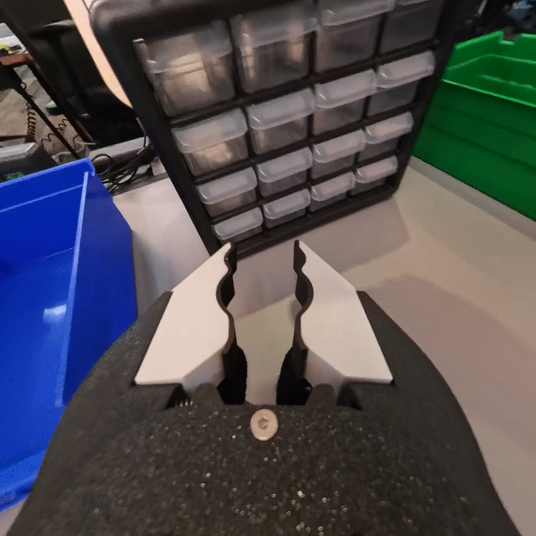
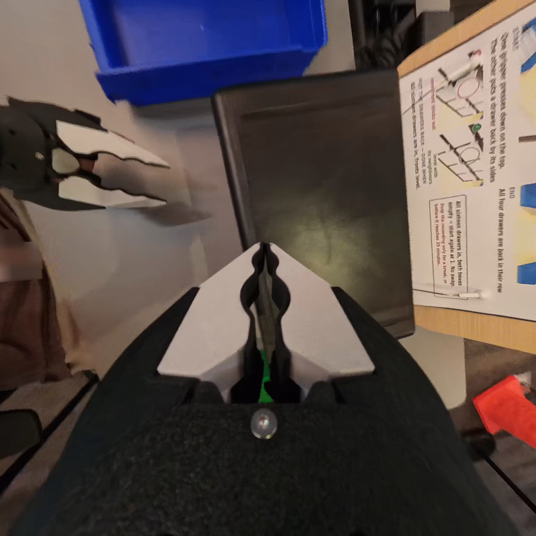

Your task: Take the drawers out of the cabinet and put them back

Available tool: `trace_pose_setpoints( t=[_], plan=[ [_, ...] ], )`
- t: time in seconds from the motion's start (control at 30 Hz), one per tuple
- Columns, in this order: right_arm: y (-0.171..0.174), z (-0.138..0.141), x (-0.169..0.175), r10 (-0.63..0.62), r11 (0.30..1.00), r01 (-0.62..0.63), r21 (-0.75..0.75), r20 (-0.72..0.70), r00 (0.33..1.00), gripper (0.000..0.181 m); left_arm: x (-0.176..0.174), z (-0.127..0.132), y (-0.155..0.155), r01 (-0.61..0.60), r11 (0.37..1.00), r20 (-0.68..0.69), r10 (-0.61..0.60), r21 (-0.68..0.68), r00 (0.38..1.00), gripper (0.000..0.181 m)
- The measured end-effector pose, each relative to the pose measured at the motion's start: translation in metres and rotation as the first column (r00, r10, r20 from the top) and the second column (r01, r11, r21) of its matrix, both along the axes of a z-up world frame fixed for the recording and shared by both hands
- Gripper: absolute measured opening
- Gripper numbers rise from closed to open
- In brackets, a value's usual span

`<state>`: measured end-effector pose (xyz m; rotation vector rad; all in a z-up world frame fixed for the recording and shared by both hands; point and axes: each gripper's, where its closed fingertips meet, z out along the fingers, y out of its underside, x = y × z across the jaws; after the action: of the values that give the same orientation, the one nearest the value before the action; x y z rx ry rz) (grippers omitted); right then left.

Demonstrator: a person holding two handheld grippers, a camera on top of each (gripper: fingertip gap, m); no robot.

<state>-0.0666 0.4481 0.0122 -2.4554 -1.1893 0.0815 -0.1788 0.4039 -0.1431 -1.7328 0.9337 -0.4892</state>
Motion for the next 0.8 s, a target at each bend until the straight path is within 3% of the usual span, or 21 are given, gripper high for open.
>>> trace_pose_setpoints(
  t=[0.13, 0.3, 0.37, 0.43, 0.57, 0.8],
  plan=[
    [0.029, -0.016, 0.009, 0.016, 0.998, -0.011, -0.054, 0.09, 0.996, 0.0, 0.021, 0.0, 0.026, -0.06, 0.996, 0.081, 0.065, -0.065, 0.995, 0.037],
    [0.058, -0.026, 0.01, 0.067, 0.992, -0.046, -0.119, 0.177, 0.982, 0.0, 0.036, -0.005, 0.05, -0.197, 0.98, 0.139, 0.196, -0.012, 0.971, 0.035],
    [0.066, -0.031, 0.012, 0.084, 0.987, -0.054, -0.149, 0.204, 0.975, 0.0, 0.034, -0.007, 0.057, -0.243, 0.968, 0.112, 0.234, 0.071, 0.966, 0.035],
    [0.07, -0.038, 0.011, 0.096, 0.981, -0.056, -0.185, 0.213, 0.972, 0.0, 0.028, -0.003, 0.062, -0.251, 0.939, 0.02, 0.253, 0.235, 0.967, 0.035],
    [0.077, -0.047, -0.001, 0.126, 0.971, -0.081, -0.226, 0.192, 0.973, 0.0, 0.024, 0.005, 0.061, -0.118, 0.865, -0.157, 0.219, 0.487, 0.963, 0.035],
    [0.075, -0.049, -0.003, 0.025, 0.933, 0.045, -0.356, 0.189, 0.982, 0.0, 0.038, -0.006, 0.067, 0.145, 0.696, -0.424, 0.248, 0.704, 0.871, 0.032]
  ],
)
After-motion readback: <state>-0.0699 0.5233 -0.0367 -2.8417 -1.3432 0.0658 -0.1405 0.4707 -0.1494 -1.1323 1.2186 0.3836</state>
